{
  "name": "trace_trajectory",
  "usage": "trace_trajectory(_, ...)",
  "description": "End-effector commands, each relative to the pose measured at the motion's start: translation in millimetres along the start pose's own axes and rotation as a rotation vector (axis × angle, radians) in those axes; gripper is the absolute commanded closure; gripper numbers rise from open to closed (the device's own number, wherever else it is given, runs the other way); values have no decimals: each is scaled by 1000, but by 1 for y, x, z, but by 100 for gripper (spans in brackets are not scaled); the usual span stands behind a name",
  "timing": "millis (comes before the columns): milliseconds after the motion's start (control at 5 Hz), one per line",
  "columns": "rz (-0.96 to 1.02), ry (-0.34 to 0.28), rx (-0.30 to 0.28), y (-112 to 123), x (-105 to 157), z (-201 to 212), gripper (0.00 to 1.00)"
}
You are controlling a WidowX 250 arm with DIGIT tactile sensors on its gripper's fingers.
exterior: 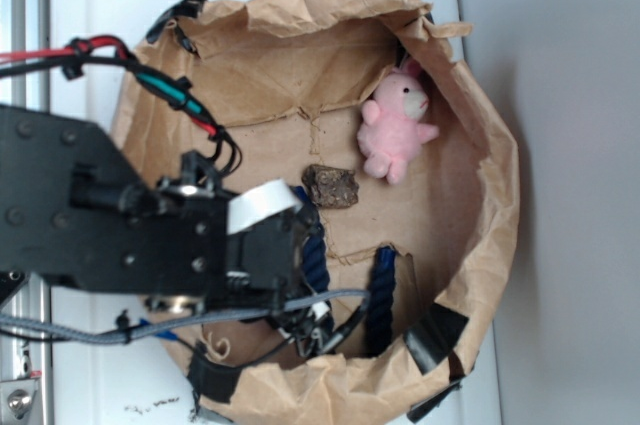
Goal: Grab the blue rope.
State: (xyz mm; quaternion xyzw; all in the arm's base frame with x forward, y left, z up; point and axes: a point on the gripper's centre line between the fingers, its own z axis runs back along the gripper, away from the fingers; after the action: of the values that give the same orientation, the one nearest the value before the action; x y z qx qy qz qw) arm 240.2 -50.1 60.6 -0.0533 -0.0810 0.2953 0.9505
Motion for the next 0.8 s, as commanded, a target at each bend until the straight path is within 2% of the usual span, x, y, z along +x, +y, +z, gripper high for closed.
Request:
trace_trajectory(0, 66, -9, -19, -15, 21, -2, 0)
trace_trajectory(400, 65, 8, 33, -18, 25, -37, 0)
trace_trajectory(600, 89, 9, 74, -13, 26, -46, 50)
